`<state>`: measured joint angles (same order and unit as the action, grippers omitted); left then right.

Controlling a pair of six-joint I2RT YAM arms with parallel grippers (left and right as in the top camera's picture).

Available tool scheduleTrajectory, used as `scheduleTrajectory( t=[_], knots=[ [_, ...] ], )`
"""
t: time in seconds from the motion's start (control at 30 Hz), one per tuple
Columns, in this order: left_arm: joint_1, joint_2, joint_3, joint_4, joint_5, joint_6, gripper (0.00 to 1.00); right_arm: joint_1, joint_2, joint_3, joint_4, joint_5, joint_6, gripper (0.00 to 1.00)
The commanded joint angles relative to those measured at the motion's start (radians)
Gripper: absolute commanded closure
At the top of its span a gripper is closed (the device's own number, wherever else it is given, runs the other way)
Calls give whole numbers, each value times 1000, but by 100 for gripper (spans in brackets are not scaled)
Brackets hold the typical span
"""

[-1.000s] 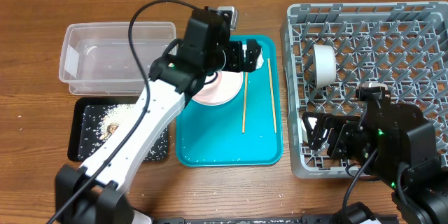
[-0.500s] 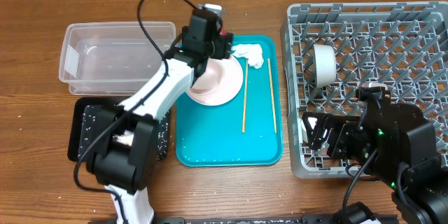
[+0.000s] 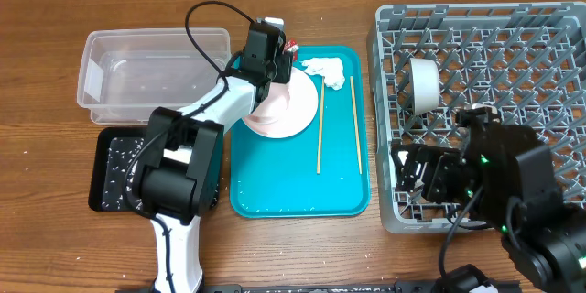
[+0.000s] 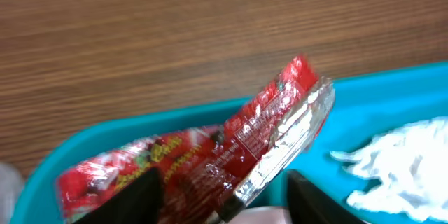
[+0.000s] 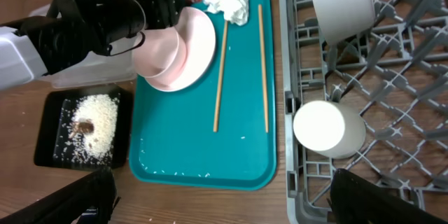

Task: Sort waste into correct bins and load items into the dishwasher
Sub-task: 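Grasp the red snack wrapper on the teal tray with left gripper, then drop the red wrapper into the clear plastic bin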

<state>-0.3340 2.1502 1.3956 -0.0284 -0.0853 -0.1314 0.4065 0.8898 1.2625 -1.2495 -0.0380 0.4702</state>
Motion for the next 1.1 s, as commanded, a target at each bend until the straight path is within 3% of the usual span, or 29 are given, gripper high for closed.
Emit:
scheduleTrajectory(
  t=[0.0, 0.13, 0.27, 0.63, 0.87, 0.97, 1.0, 1.03, 1.07],
  knots=[
    [-8, 21, -3, 6, 35, 4, 58, -3, 29, 11, -4, -2, -6, 0],
    [-8, 2, 1, -6, 35, 4, 82, -3, 51, 11, -21, -9, -6, 5],
    [-8, -67, 25, -55, 34, 4, 96, -3, 24, 11, 11, -2, -7, 4],
    [-6, -368, 78, -410, 8, -5, 96, -3, -26, 11, 29, -2, -7, 0],
    [31, -457, 78, -626, -300, -127, 96, -3, -26, 11, 25, -9, -7, 0],
    [78, -438, 78, -686, -341, -185, 96, -3, -26, 11, 25, -10, -7, 0],
    [99, -420, 78, -688, -304, -193, 87, -3, -26, 11, 25, -9, -7, 0],
    [107, -409, 78, -677, -279, -190, 59, -3, -26, 11, 25, -9, -7, 0],
    [113, -396, 78, -642, -229, -189, 0, -3, -26, 11, 24, -9, -7, 0]
  ],
)
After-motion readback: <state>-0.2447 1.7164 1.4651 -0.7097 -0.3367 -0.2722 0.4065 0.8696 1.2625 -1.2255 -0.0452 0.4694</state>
